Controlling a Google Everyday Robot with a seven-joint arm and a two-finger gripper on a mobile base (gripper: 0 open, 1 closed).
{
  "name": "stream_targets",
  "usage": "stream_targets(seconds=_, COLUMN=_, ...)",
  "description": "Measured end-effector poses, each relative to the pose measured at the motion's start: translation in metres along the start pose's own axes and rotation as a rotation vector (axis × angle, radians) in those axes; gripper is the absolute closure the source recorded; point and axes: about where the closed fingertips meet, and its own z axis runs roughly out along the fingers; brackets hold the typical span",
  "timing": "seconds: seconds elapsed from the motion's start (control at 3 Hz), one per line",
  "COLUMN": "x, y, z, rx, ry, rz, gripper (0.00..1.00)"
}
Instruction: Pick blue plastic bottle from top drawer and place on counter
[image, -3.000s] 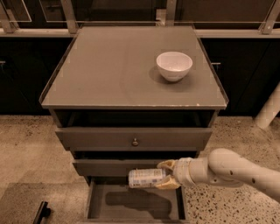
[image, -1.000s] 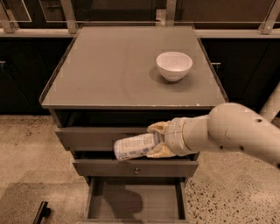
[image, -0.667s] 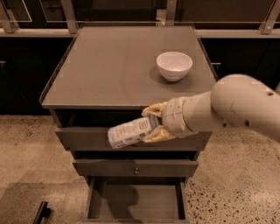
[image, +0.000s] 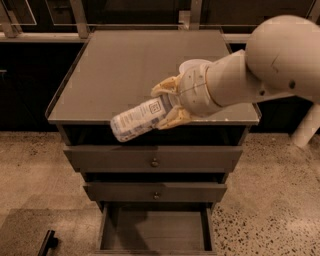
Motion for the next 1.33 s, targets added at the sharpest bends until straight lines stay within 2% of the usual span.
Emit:
stream_targets(seconds=0.33, x=-0.006, y=-0.038, z=0.006, rx=0.003, ry=-0.068, rz=-0.027, gripper=1.00)
stream_targets(seconds=0.67, x=0.000, y=-0.077, z=0.033, rx=-0.003, ry=-0.132, rz=-0.025, gripper=1.00)
stream_targets(seconds=1.0, x=0.018, y=-0.101, z=0.068, rx=-0.010, ry=-0.196, rz=0.015, gripper=1.00)
stream_targets(seconds=1.33, x=0.033, y=-0.118, z=0.101, rx=-0.021, ry=-0.207, rz=0.050, gripper=1.00)
